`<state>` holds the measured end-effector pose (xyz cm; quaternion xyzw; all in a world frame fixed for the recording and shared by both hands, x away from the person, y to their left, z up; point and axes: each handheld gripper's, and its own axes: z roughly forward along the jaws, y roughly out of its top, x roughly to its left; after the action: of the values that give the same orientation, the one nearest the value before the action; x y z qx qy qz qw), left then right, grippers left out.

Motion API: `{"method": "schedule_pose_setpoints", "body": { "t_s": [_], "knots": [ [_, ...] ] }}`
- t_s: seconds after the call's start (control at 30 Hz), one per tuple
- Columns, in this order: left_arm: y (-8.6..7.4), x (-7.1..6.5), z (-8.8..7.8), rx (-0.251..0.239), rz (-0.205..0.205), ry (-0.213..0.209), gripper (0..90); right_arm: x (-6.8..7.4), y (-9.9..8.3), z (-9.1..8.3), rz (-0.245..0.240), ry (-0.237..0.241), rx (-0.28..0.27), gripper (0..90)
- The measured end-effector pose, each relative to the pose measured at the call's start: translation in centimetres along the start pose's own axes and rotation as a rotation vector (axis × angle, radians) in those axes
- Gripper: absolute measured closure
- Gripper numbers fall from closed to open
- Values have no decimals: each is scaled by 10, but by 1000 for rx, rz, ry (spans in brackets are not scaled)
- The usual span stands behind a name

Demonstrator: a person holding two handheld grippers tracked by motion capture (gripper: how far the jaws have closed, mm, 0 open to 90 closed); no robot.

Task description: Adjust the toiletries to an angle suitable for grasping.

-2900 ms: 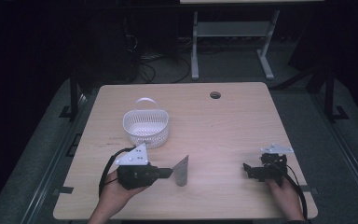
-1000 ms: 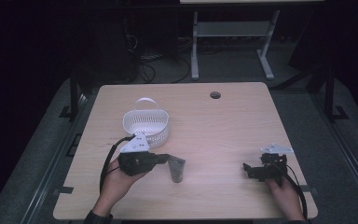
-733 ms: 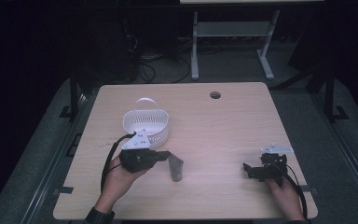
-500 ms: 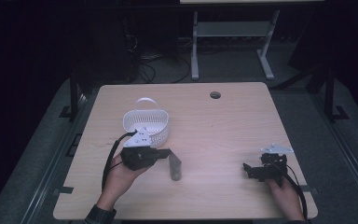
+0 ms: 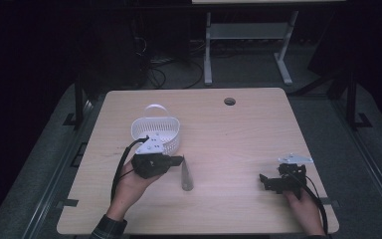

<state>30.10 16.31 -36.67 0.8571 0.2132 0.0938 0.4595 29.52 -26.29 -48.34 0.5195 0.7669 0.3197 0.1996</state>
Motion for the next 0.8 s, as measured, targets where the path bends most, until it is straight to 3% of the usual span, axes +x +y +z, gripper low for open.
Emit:
{"method": "schedule_pose_setpoints", "body": {
  "t_s": [0.13, 0.27, 0.3, 0.4, 0.53, 0.8],
  "knots": [
    [-1, 2, -7, -14, -6, -10, 866, 0, 0, 0, 0, 0, 0, 0],
    [-1, 5, -16, -33, -31, -25, 770, 0, 0, 0, 0, 0, 0, 0],
    [-2, 6, -19, -32, -37, -40, 681, 0, 0, 0, 0, 0, 0, 0],
    [-2, 7, -20, -28, -42, -64, 555, 0, 0, 0, 0, 0, 0, 0],
    [-2, 6, -19, -41, -22, -91, 378, 0, 0, 0, 0, 0, 0, 0],
    [1, -1, -6, -28, 28, -97, 186, 0, 0, 0, 0, 0, 0, 0]
  ]
}}
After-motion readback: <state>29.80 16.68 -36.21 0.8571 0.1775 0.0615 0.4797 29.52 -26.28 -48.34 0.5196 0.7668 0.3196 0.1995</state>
